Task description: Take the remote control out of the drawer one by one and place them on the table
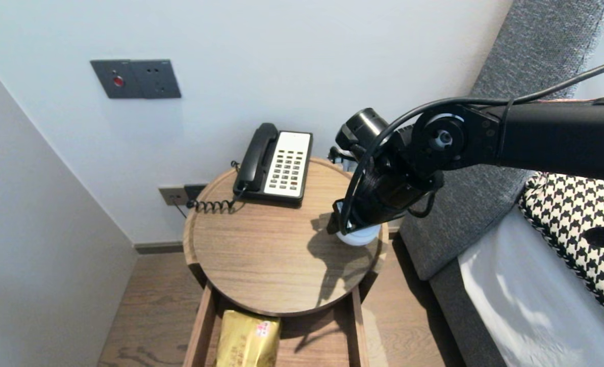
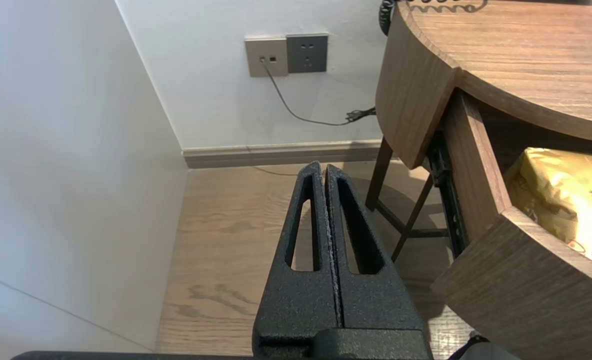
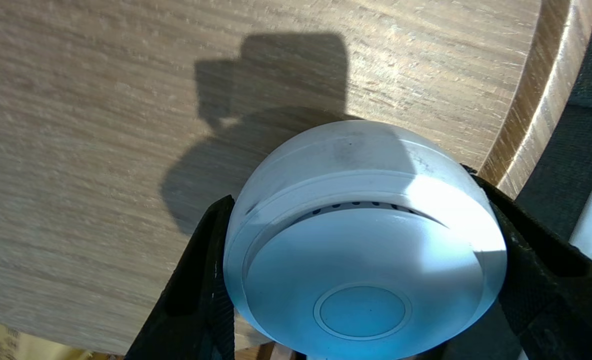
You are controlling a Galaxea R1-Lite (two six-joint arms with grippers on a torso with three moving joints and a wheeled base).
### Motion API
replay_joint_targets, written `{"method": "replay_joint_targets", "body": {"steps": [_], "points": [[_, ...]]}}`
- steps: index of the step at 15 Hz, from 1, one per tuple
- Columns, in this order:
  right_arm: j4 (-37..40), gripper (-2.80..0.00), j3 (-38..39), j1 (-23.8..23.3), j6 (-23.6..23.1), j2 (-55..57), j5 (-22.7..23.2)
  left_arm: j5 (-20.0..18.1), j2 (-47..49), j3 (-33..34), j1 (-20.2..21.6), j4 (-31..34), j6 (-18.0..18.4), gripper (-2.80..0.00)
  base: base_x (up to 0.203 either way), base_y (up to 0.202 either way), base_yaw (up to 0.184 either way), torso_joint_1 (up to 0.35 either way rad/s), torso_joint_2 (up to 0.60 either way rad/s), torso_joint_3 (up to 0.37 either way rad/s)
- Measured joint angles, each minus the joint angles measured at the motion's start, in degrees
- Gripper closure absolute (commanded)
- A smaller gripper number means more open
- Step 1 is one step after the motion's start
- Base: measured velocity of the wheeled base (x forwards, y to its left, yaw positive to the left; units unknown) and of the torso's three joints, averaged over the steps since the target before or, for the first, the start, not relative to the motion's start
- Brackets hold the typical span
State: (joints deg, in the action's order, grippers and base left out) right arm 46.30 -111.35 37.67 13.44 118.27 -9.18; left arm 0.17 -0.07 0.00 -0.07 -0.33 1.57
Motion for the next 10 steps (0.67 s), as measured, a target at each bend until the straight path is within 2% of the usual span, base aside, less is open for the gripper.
{"method": "replay_joint_targets", "body": {"steps": [5, 10], "points": [[0.2, 0.00, 0.0, -0.3, -2.9, 0.5, 0.1, 0.0, 0.0, 0.0, 0.0, 0.0, 0.0, 0.00, 0.000, 0.000, 0.000, 0.000, 0.00, 0.000], [-0.6, 0.00, 0.0, -0.3, -3.1, 1.8, 0.2, 0.0, 0.0, 0.0, 0.0, 0.0, 0.0, 0.00, 0.000, 0.000, 0.000, 0.000, 0.00, 0.000]]}}
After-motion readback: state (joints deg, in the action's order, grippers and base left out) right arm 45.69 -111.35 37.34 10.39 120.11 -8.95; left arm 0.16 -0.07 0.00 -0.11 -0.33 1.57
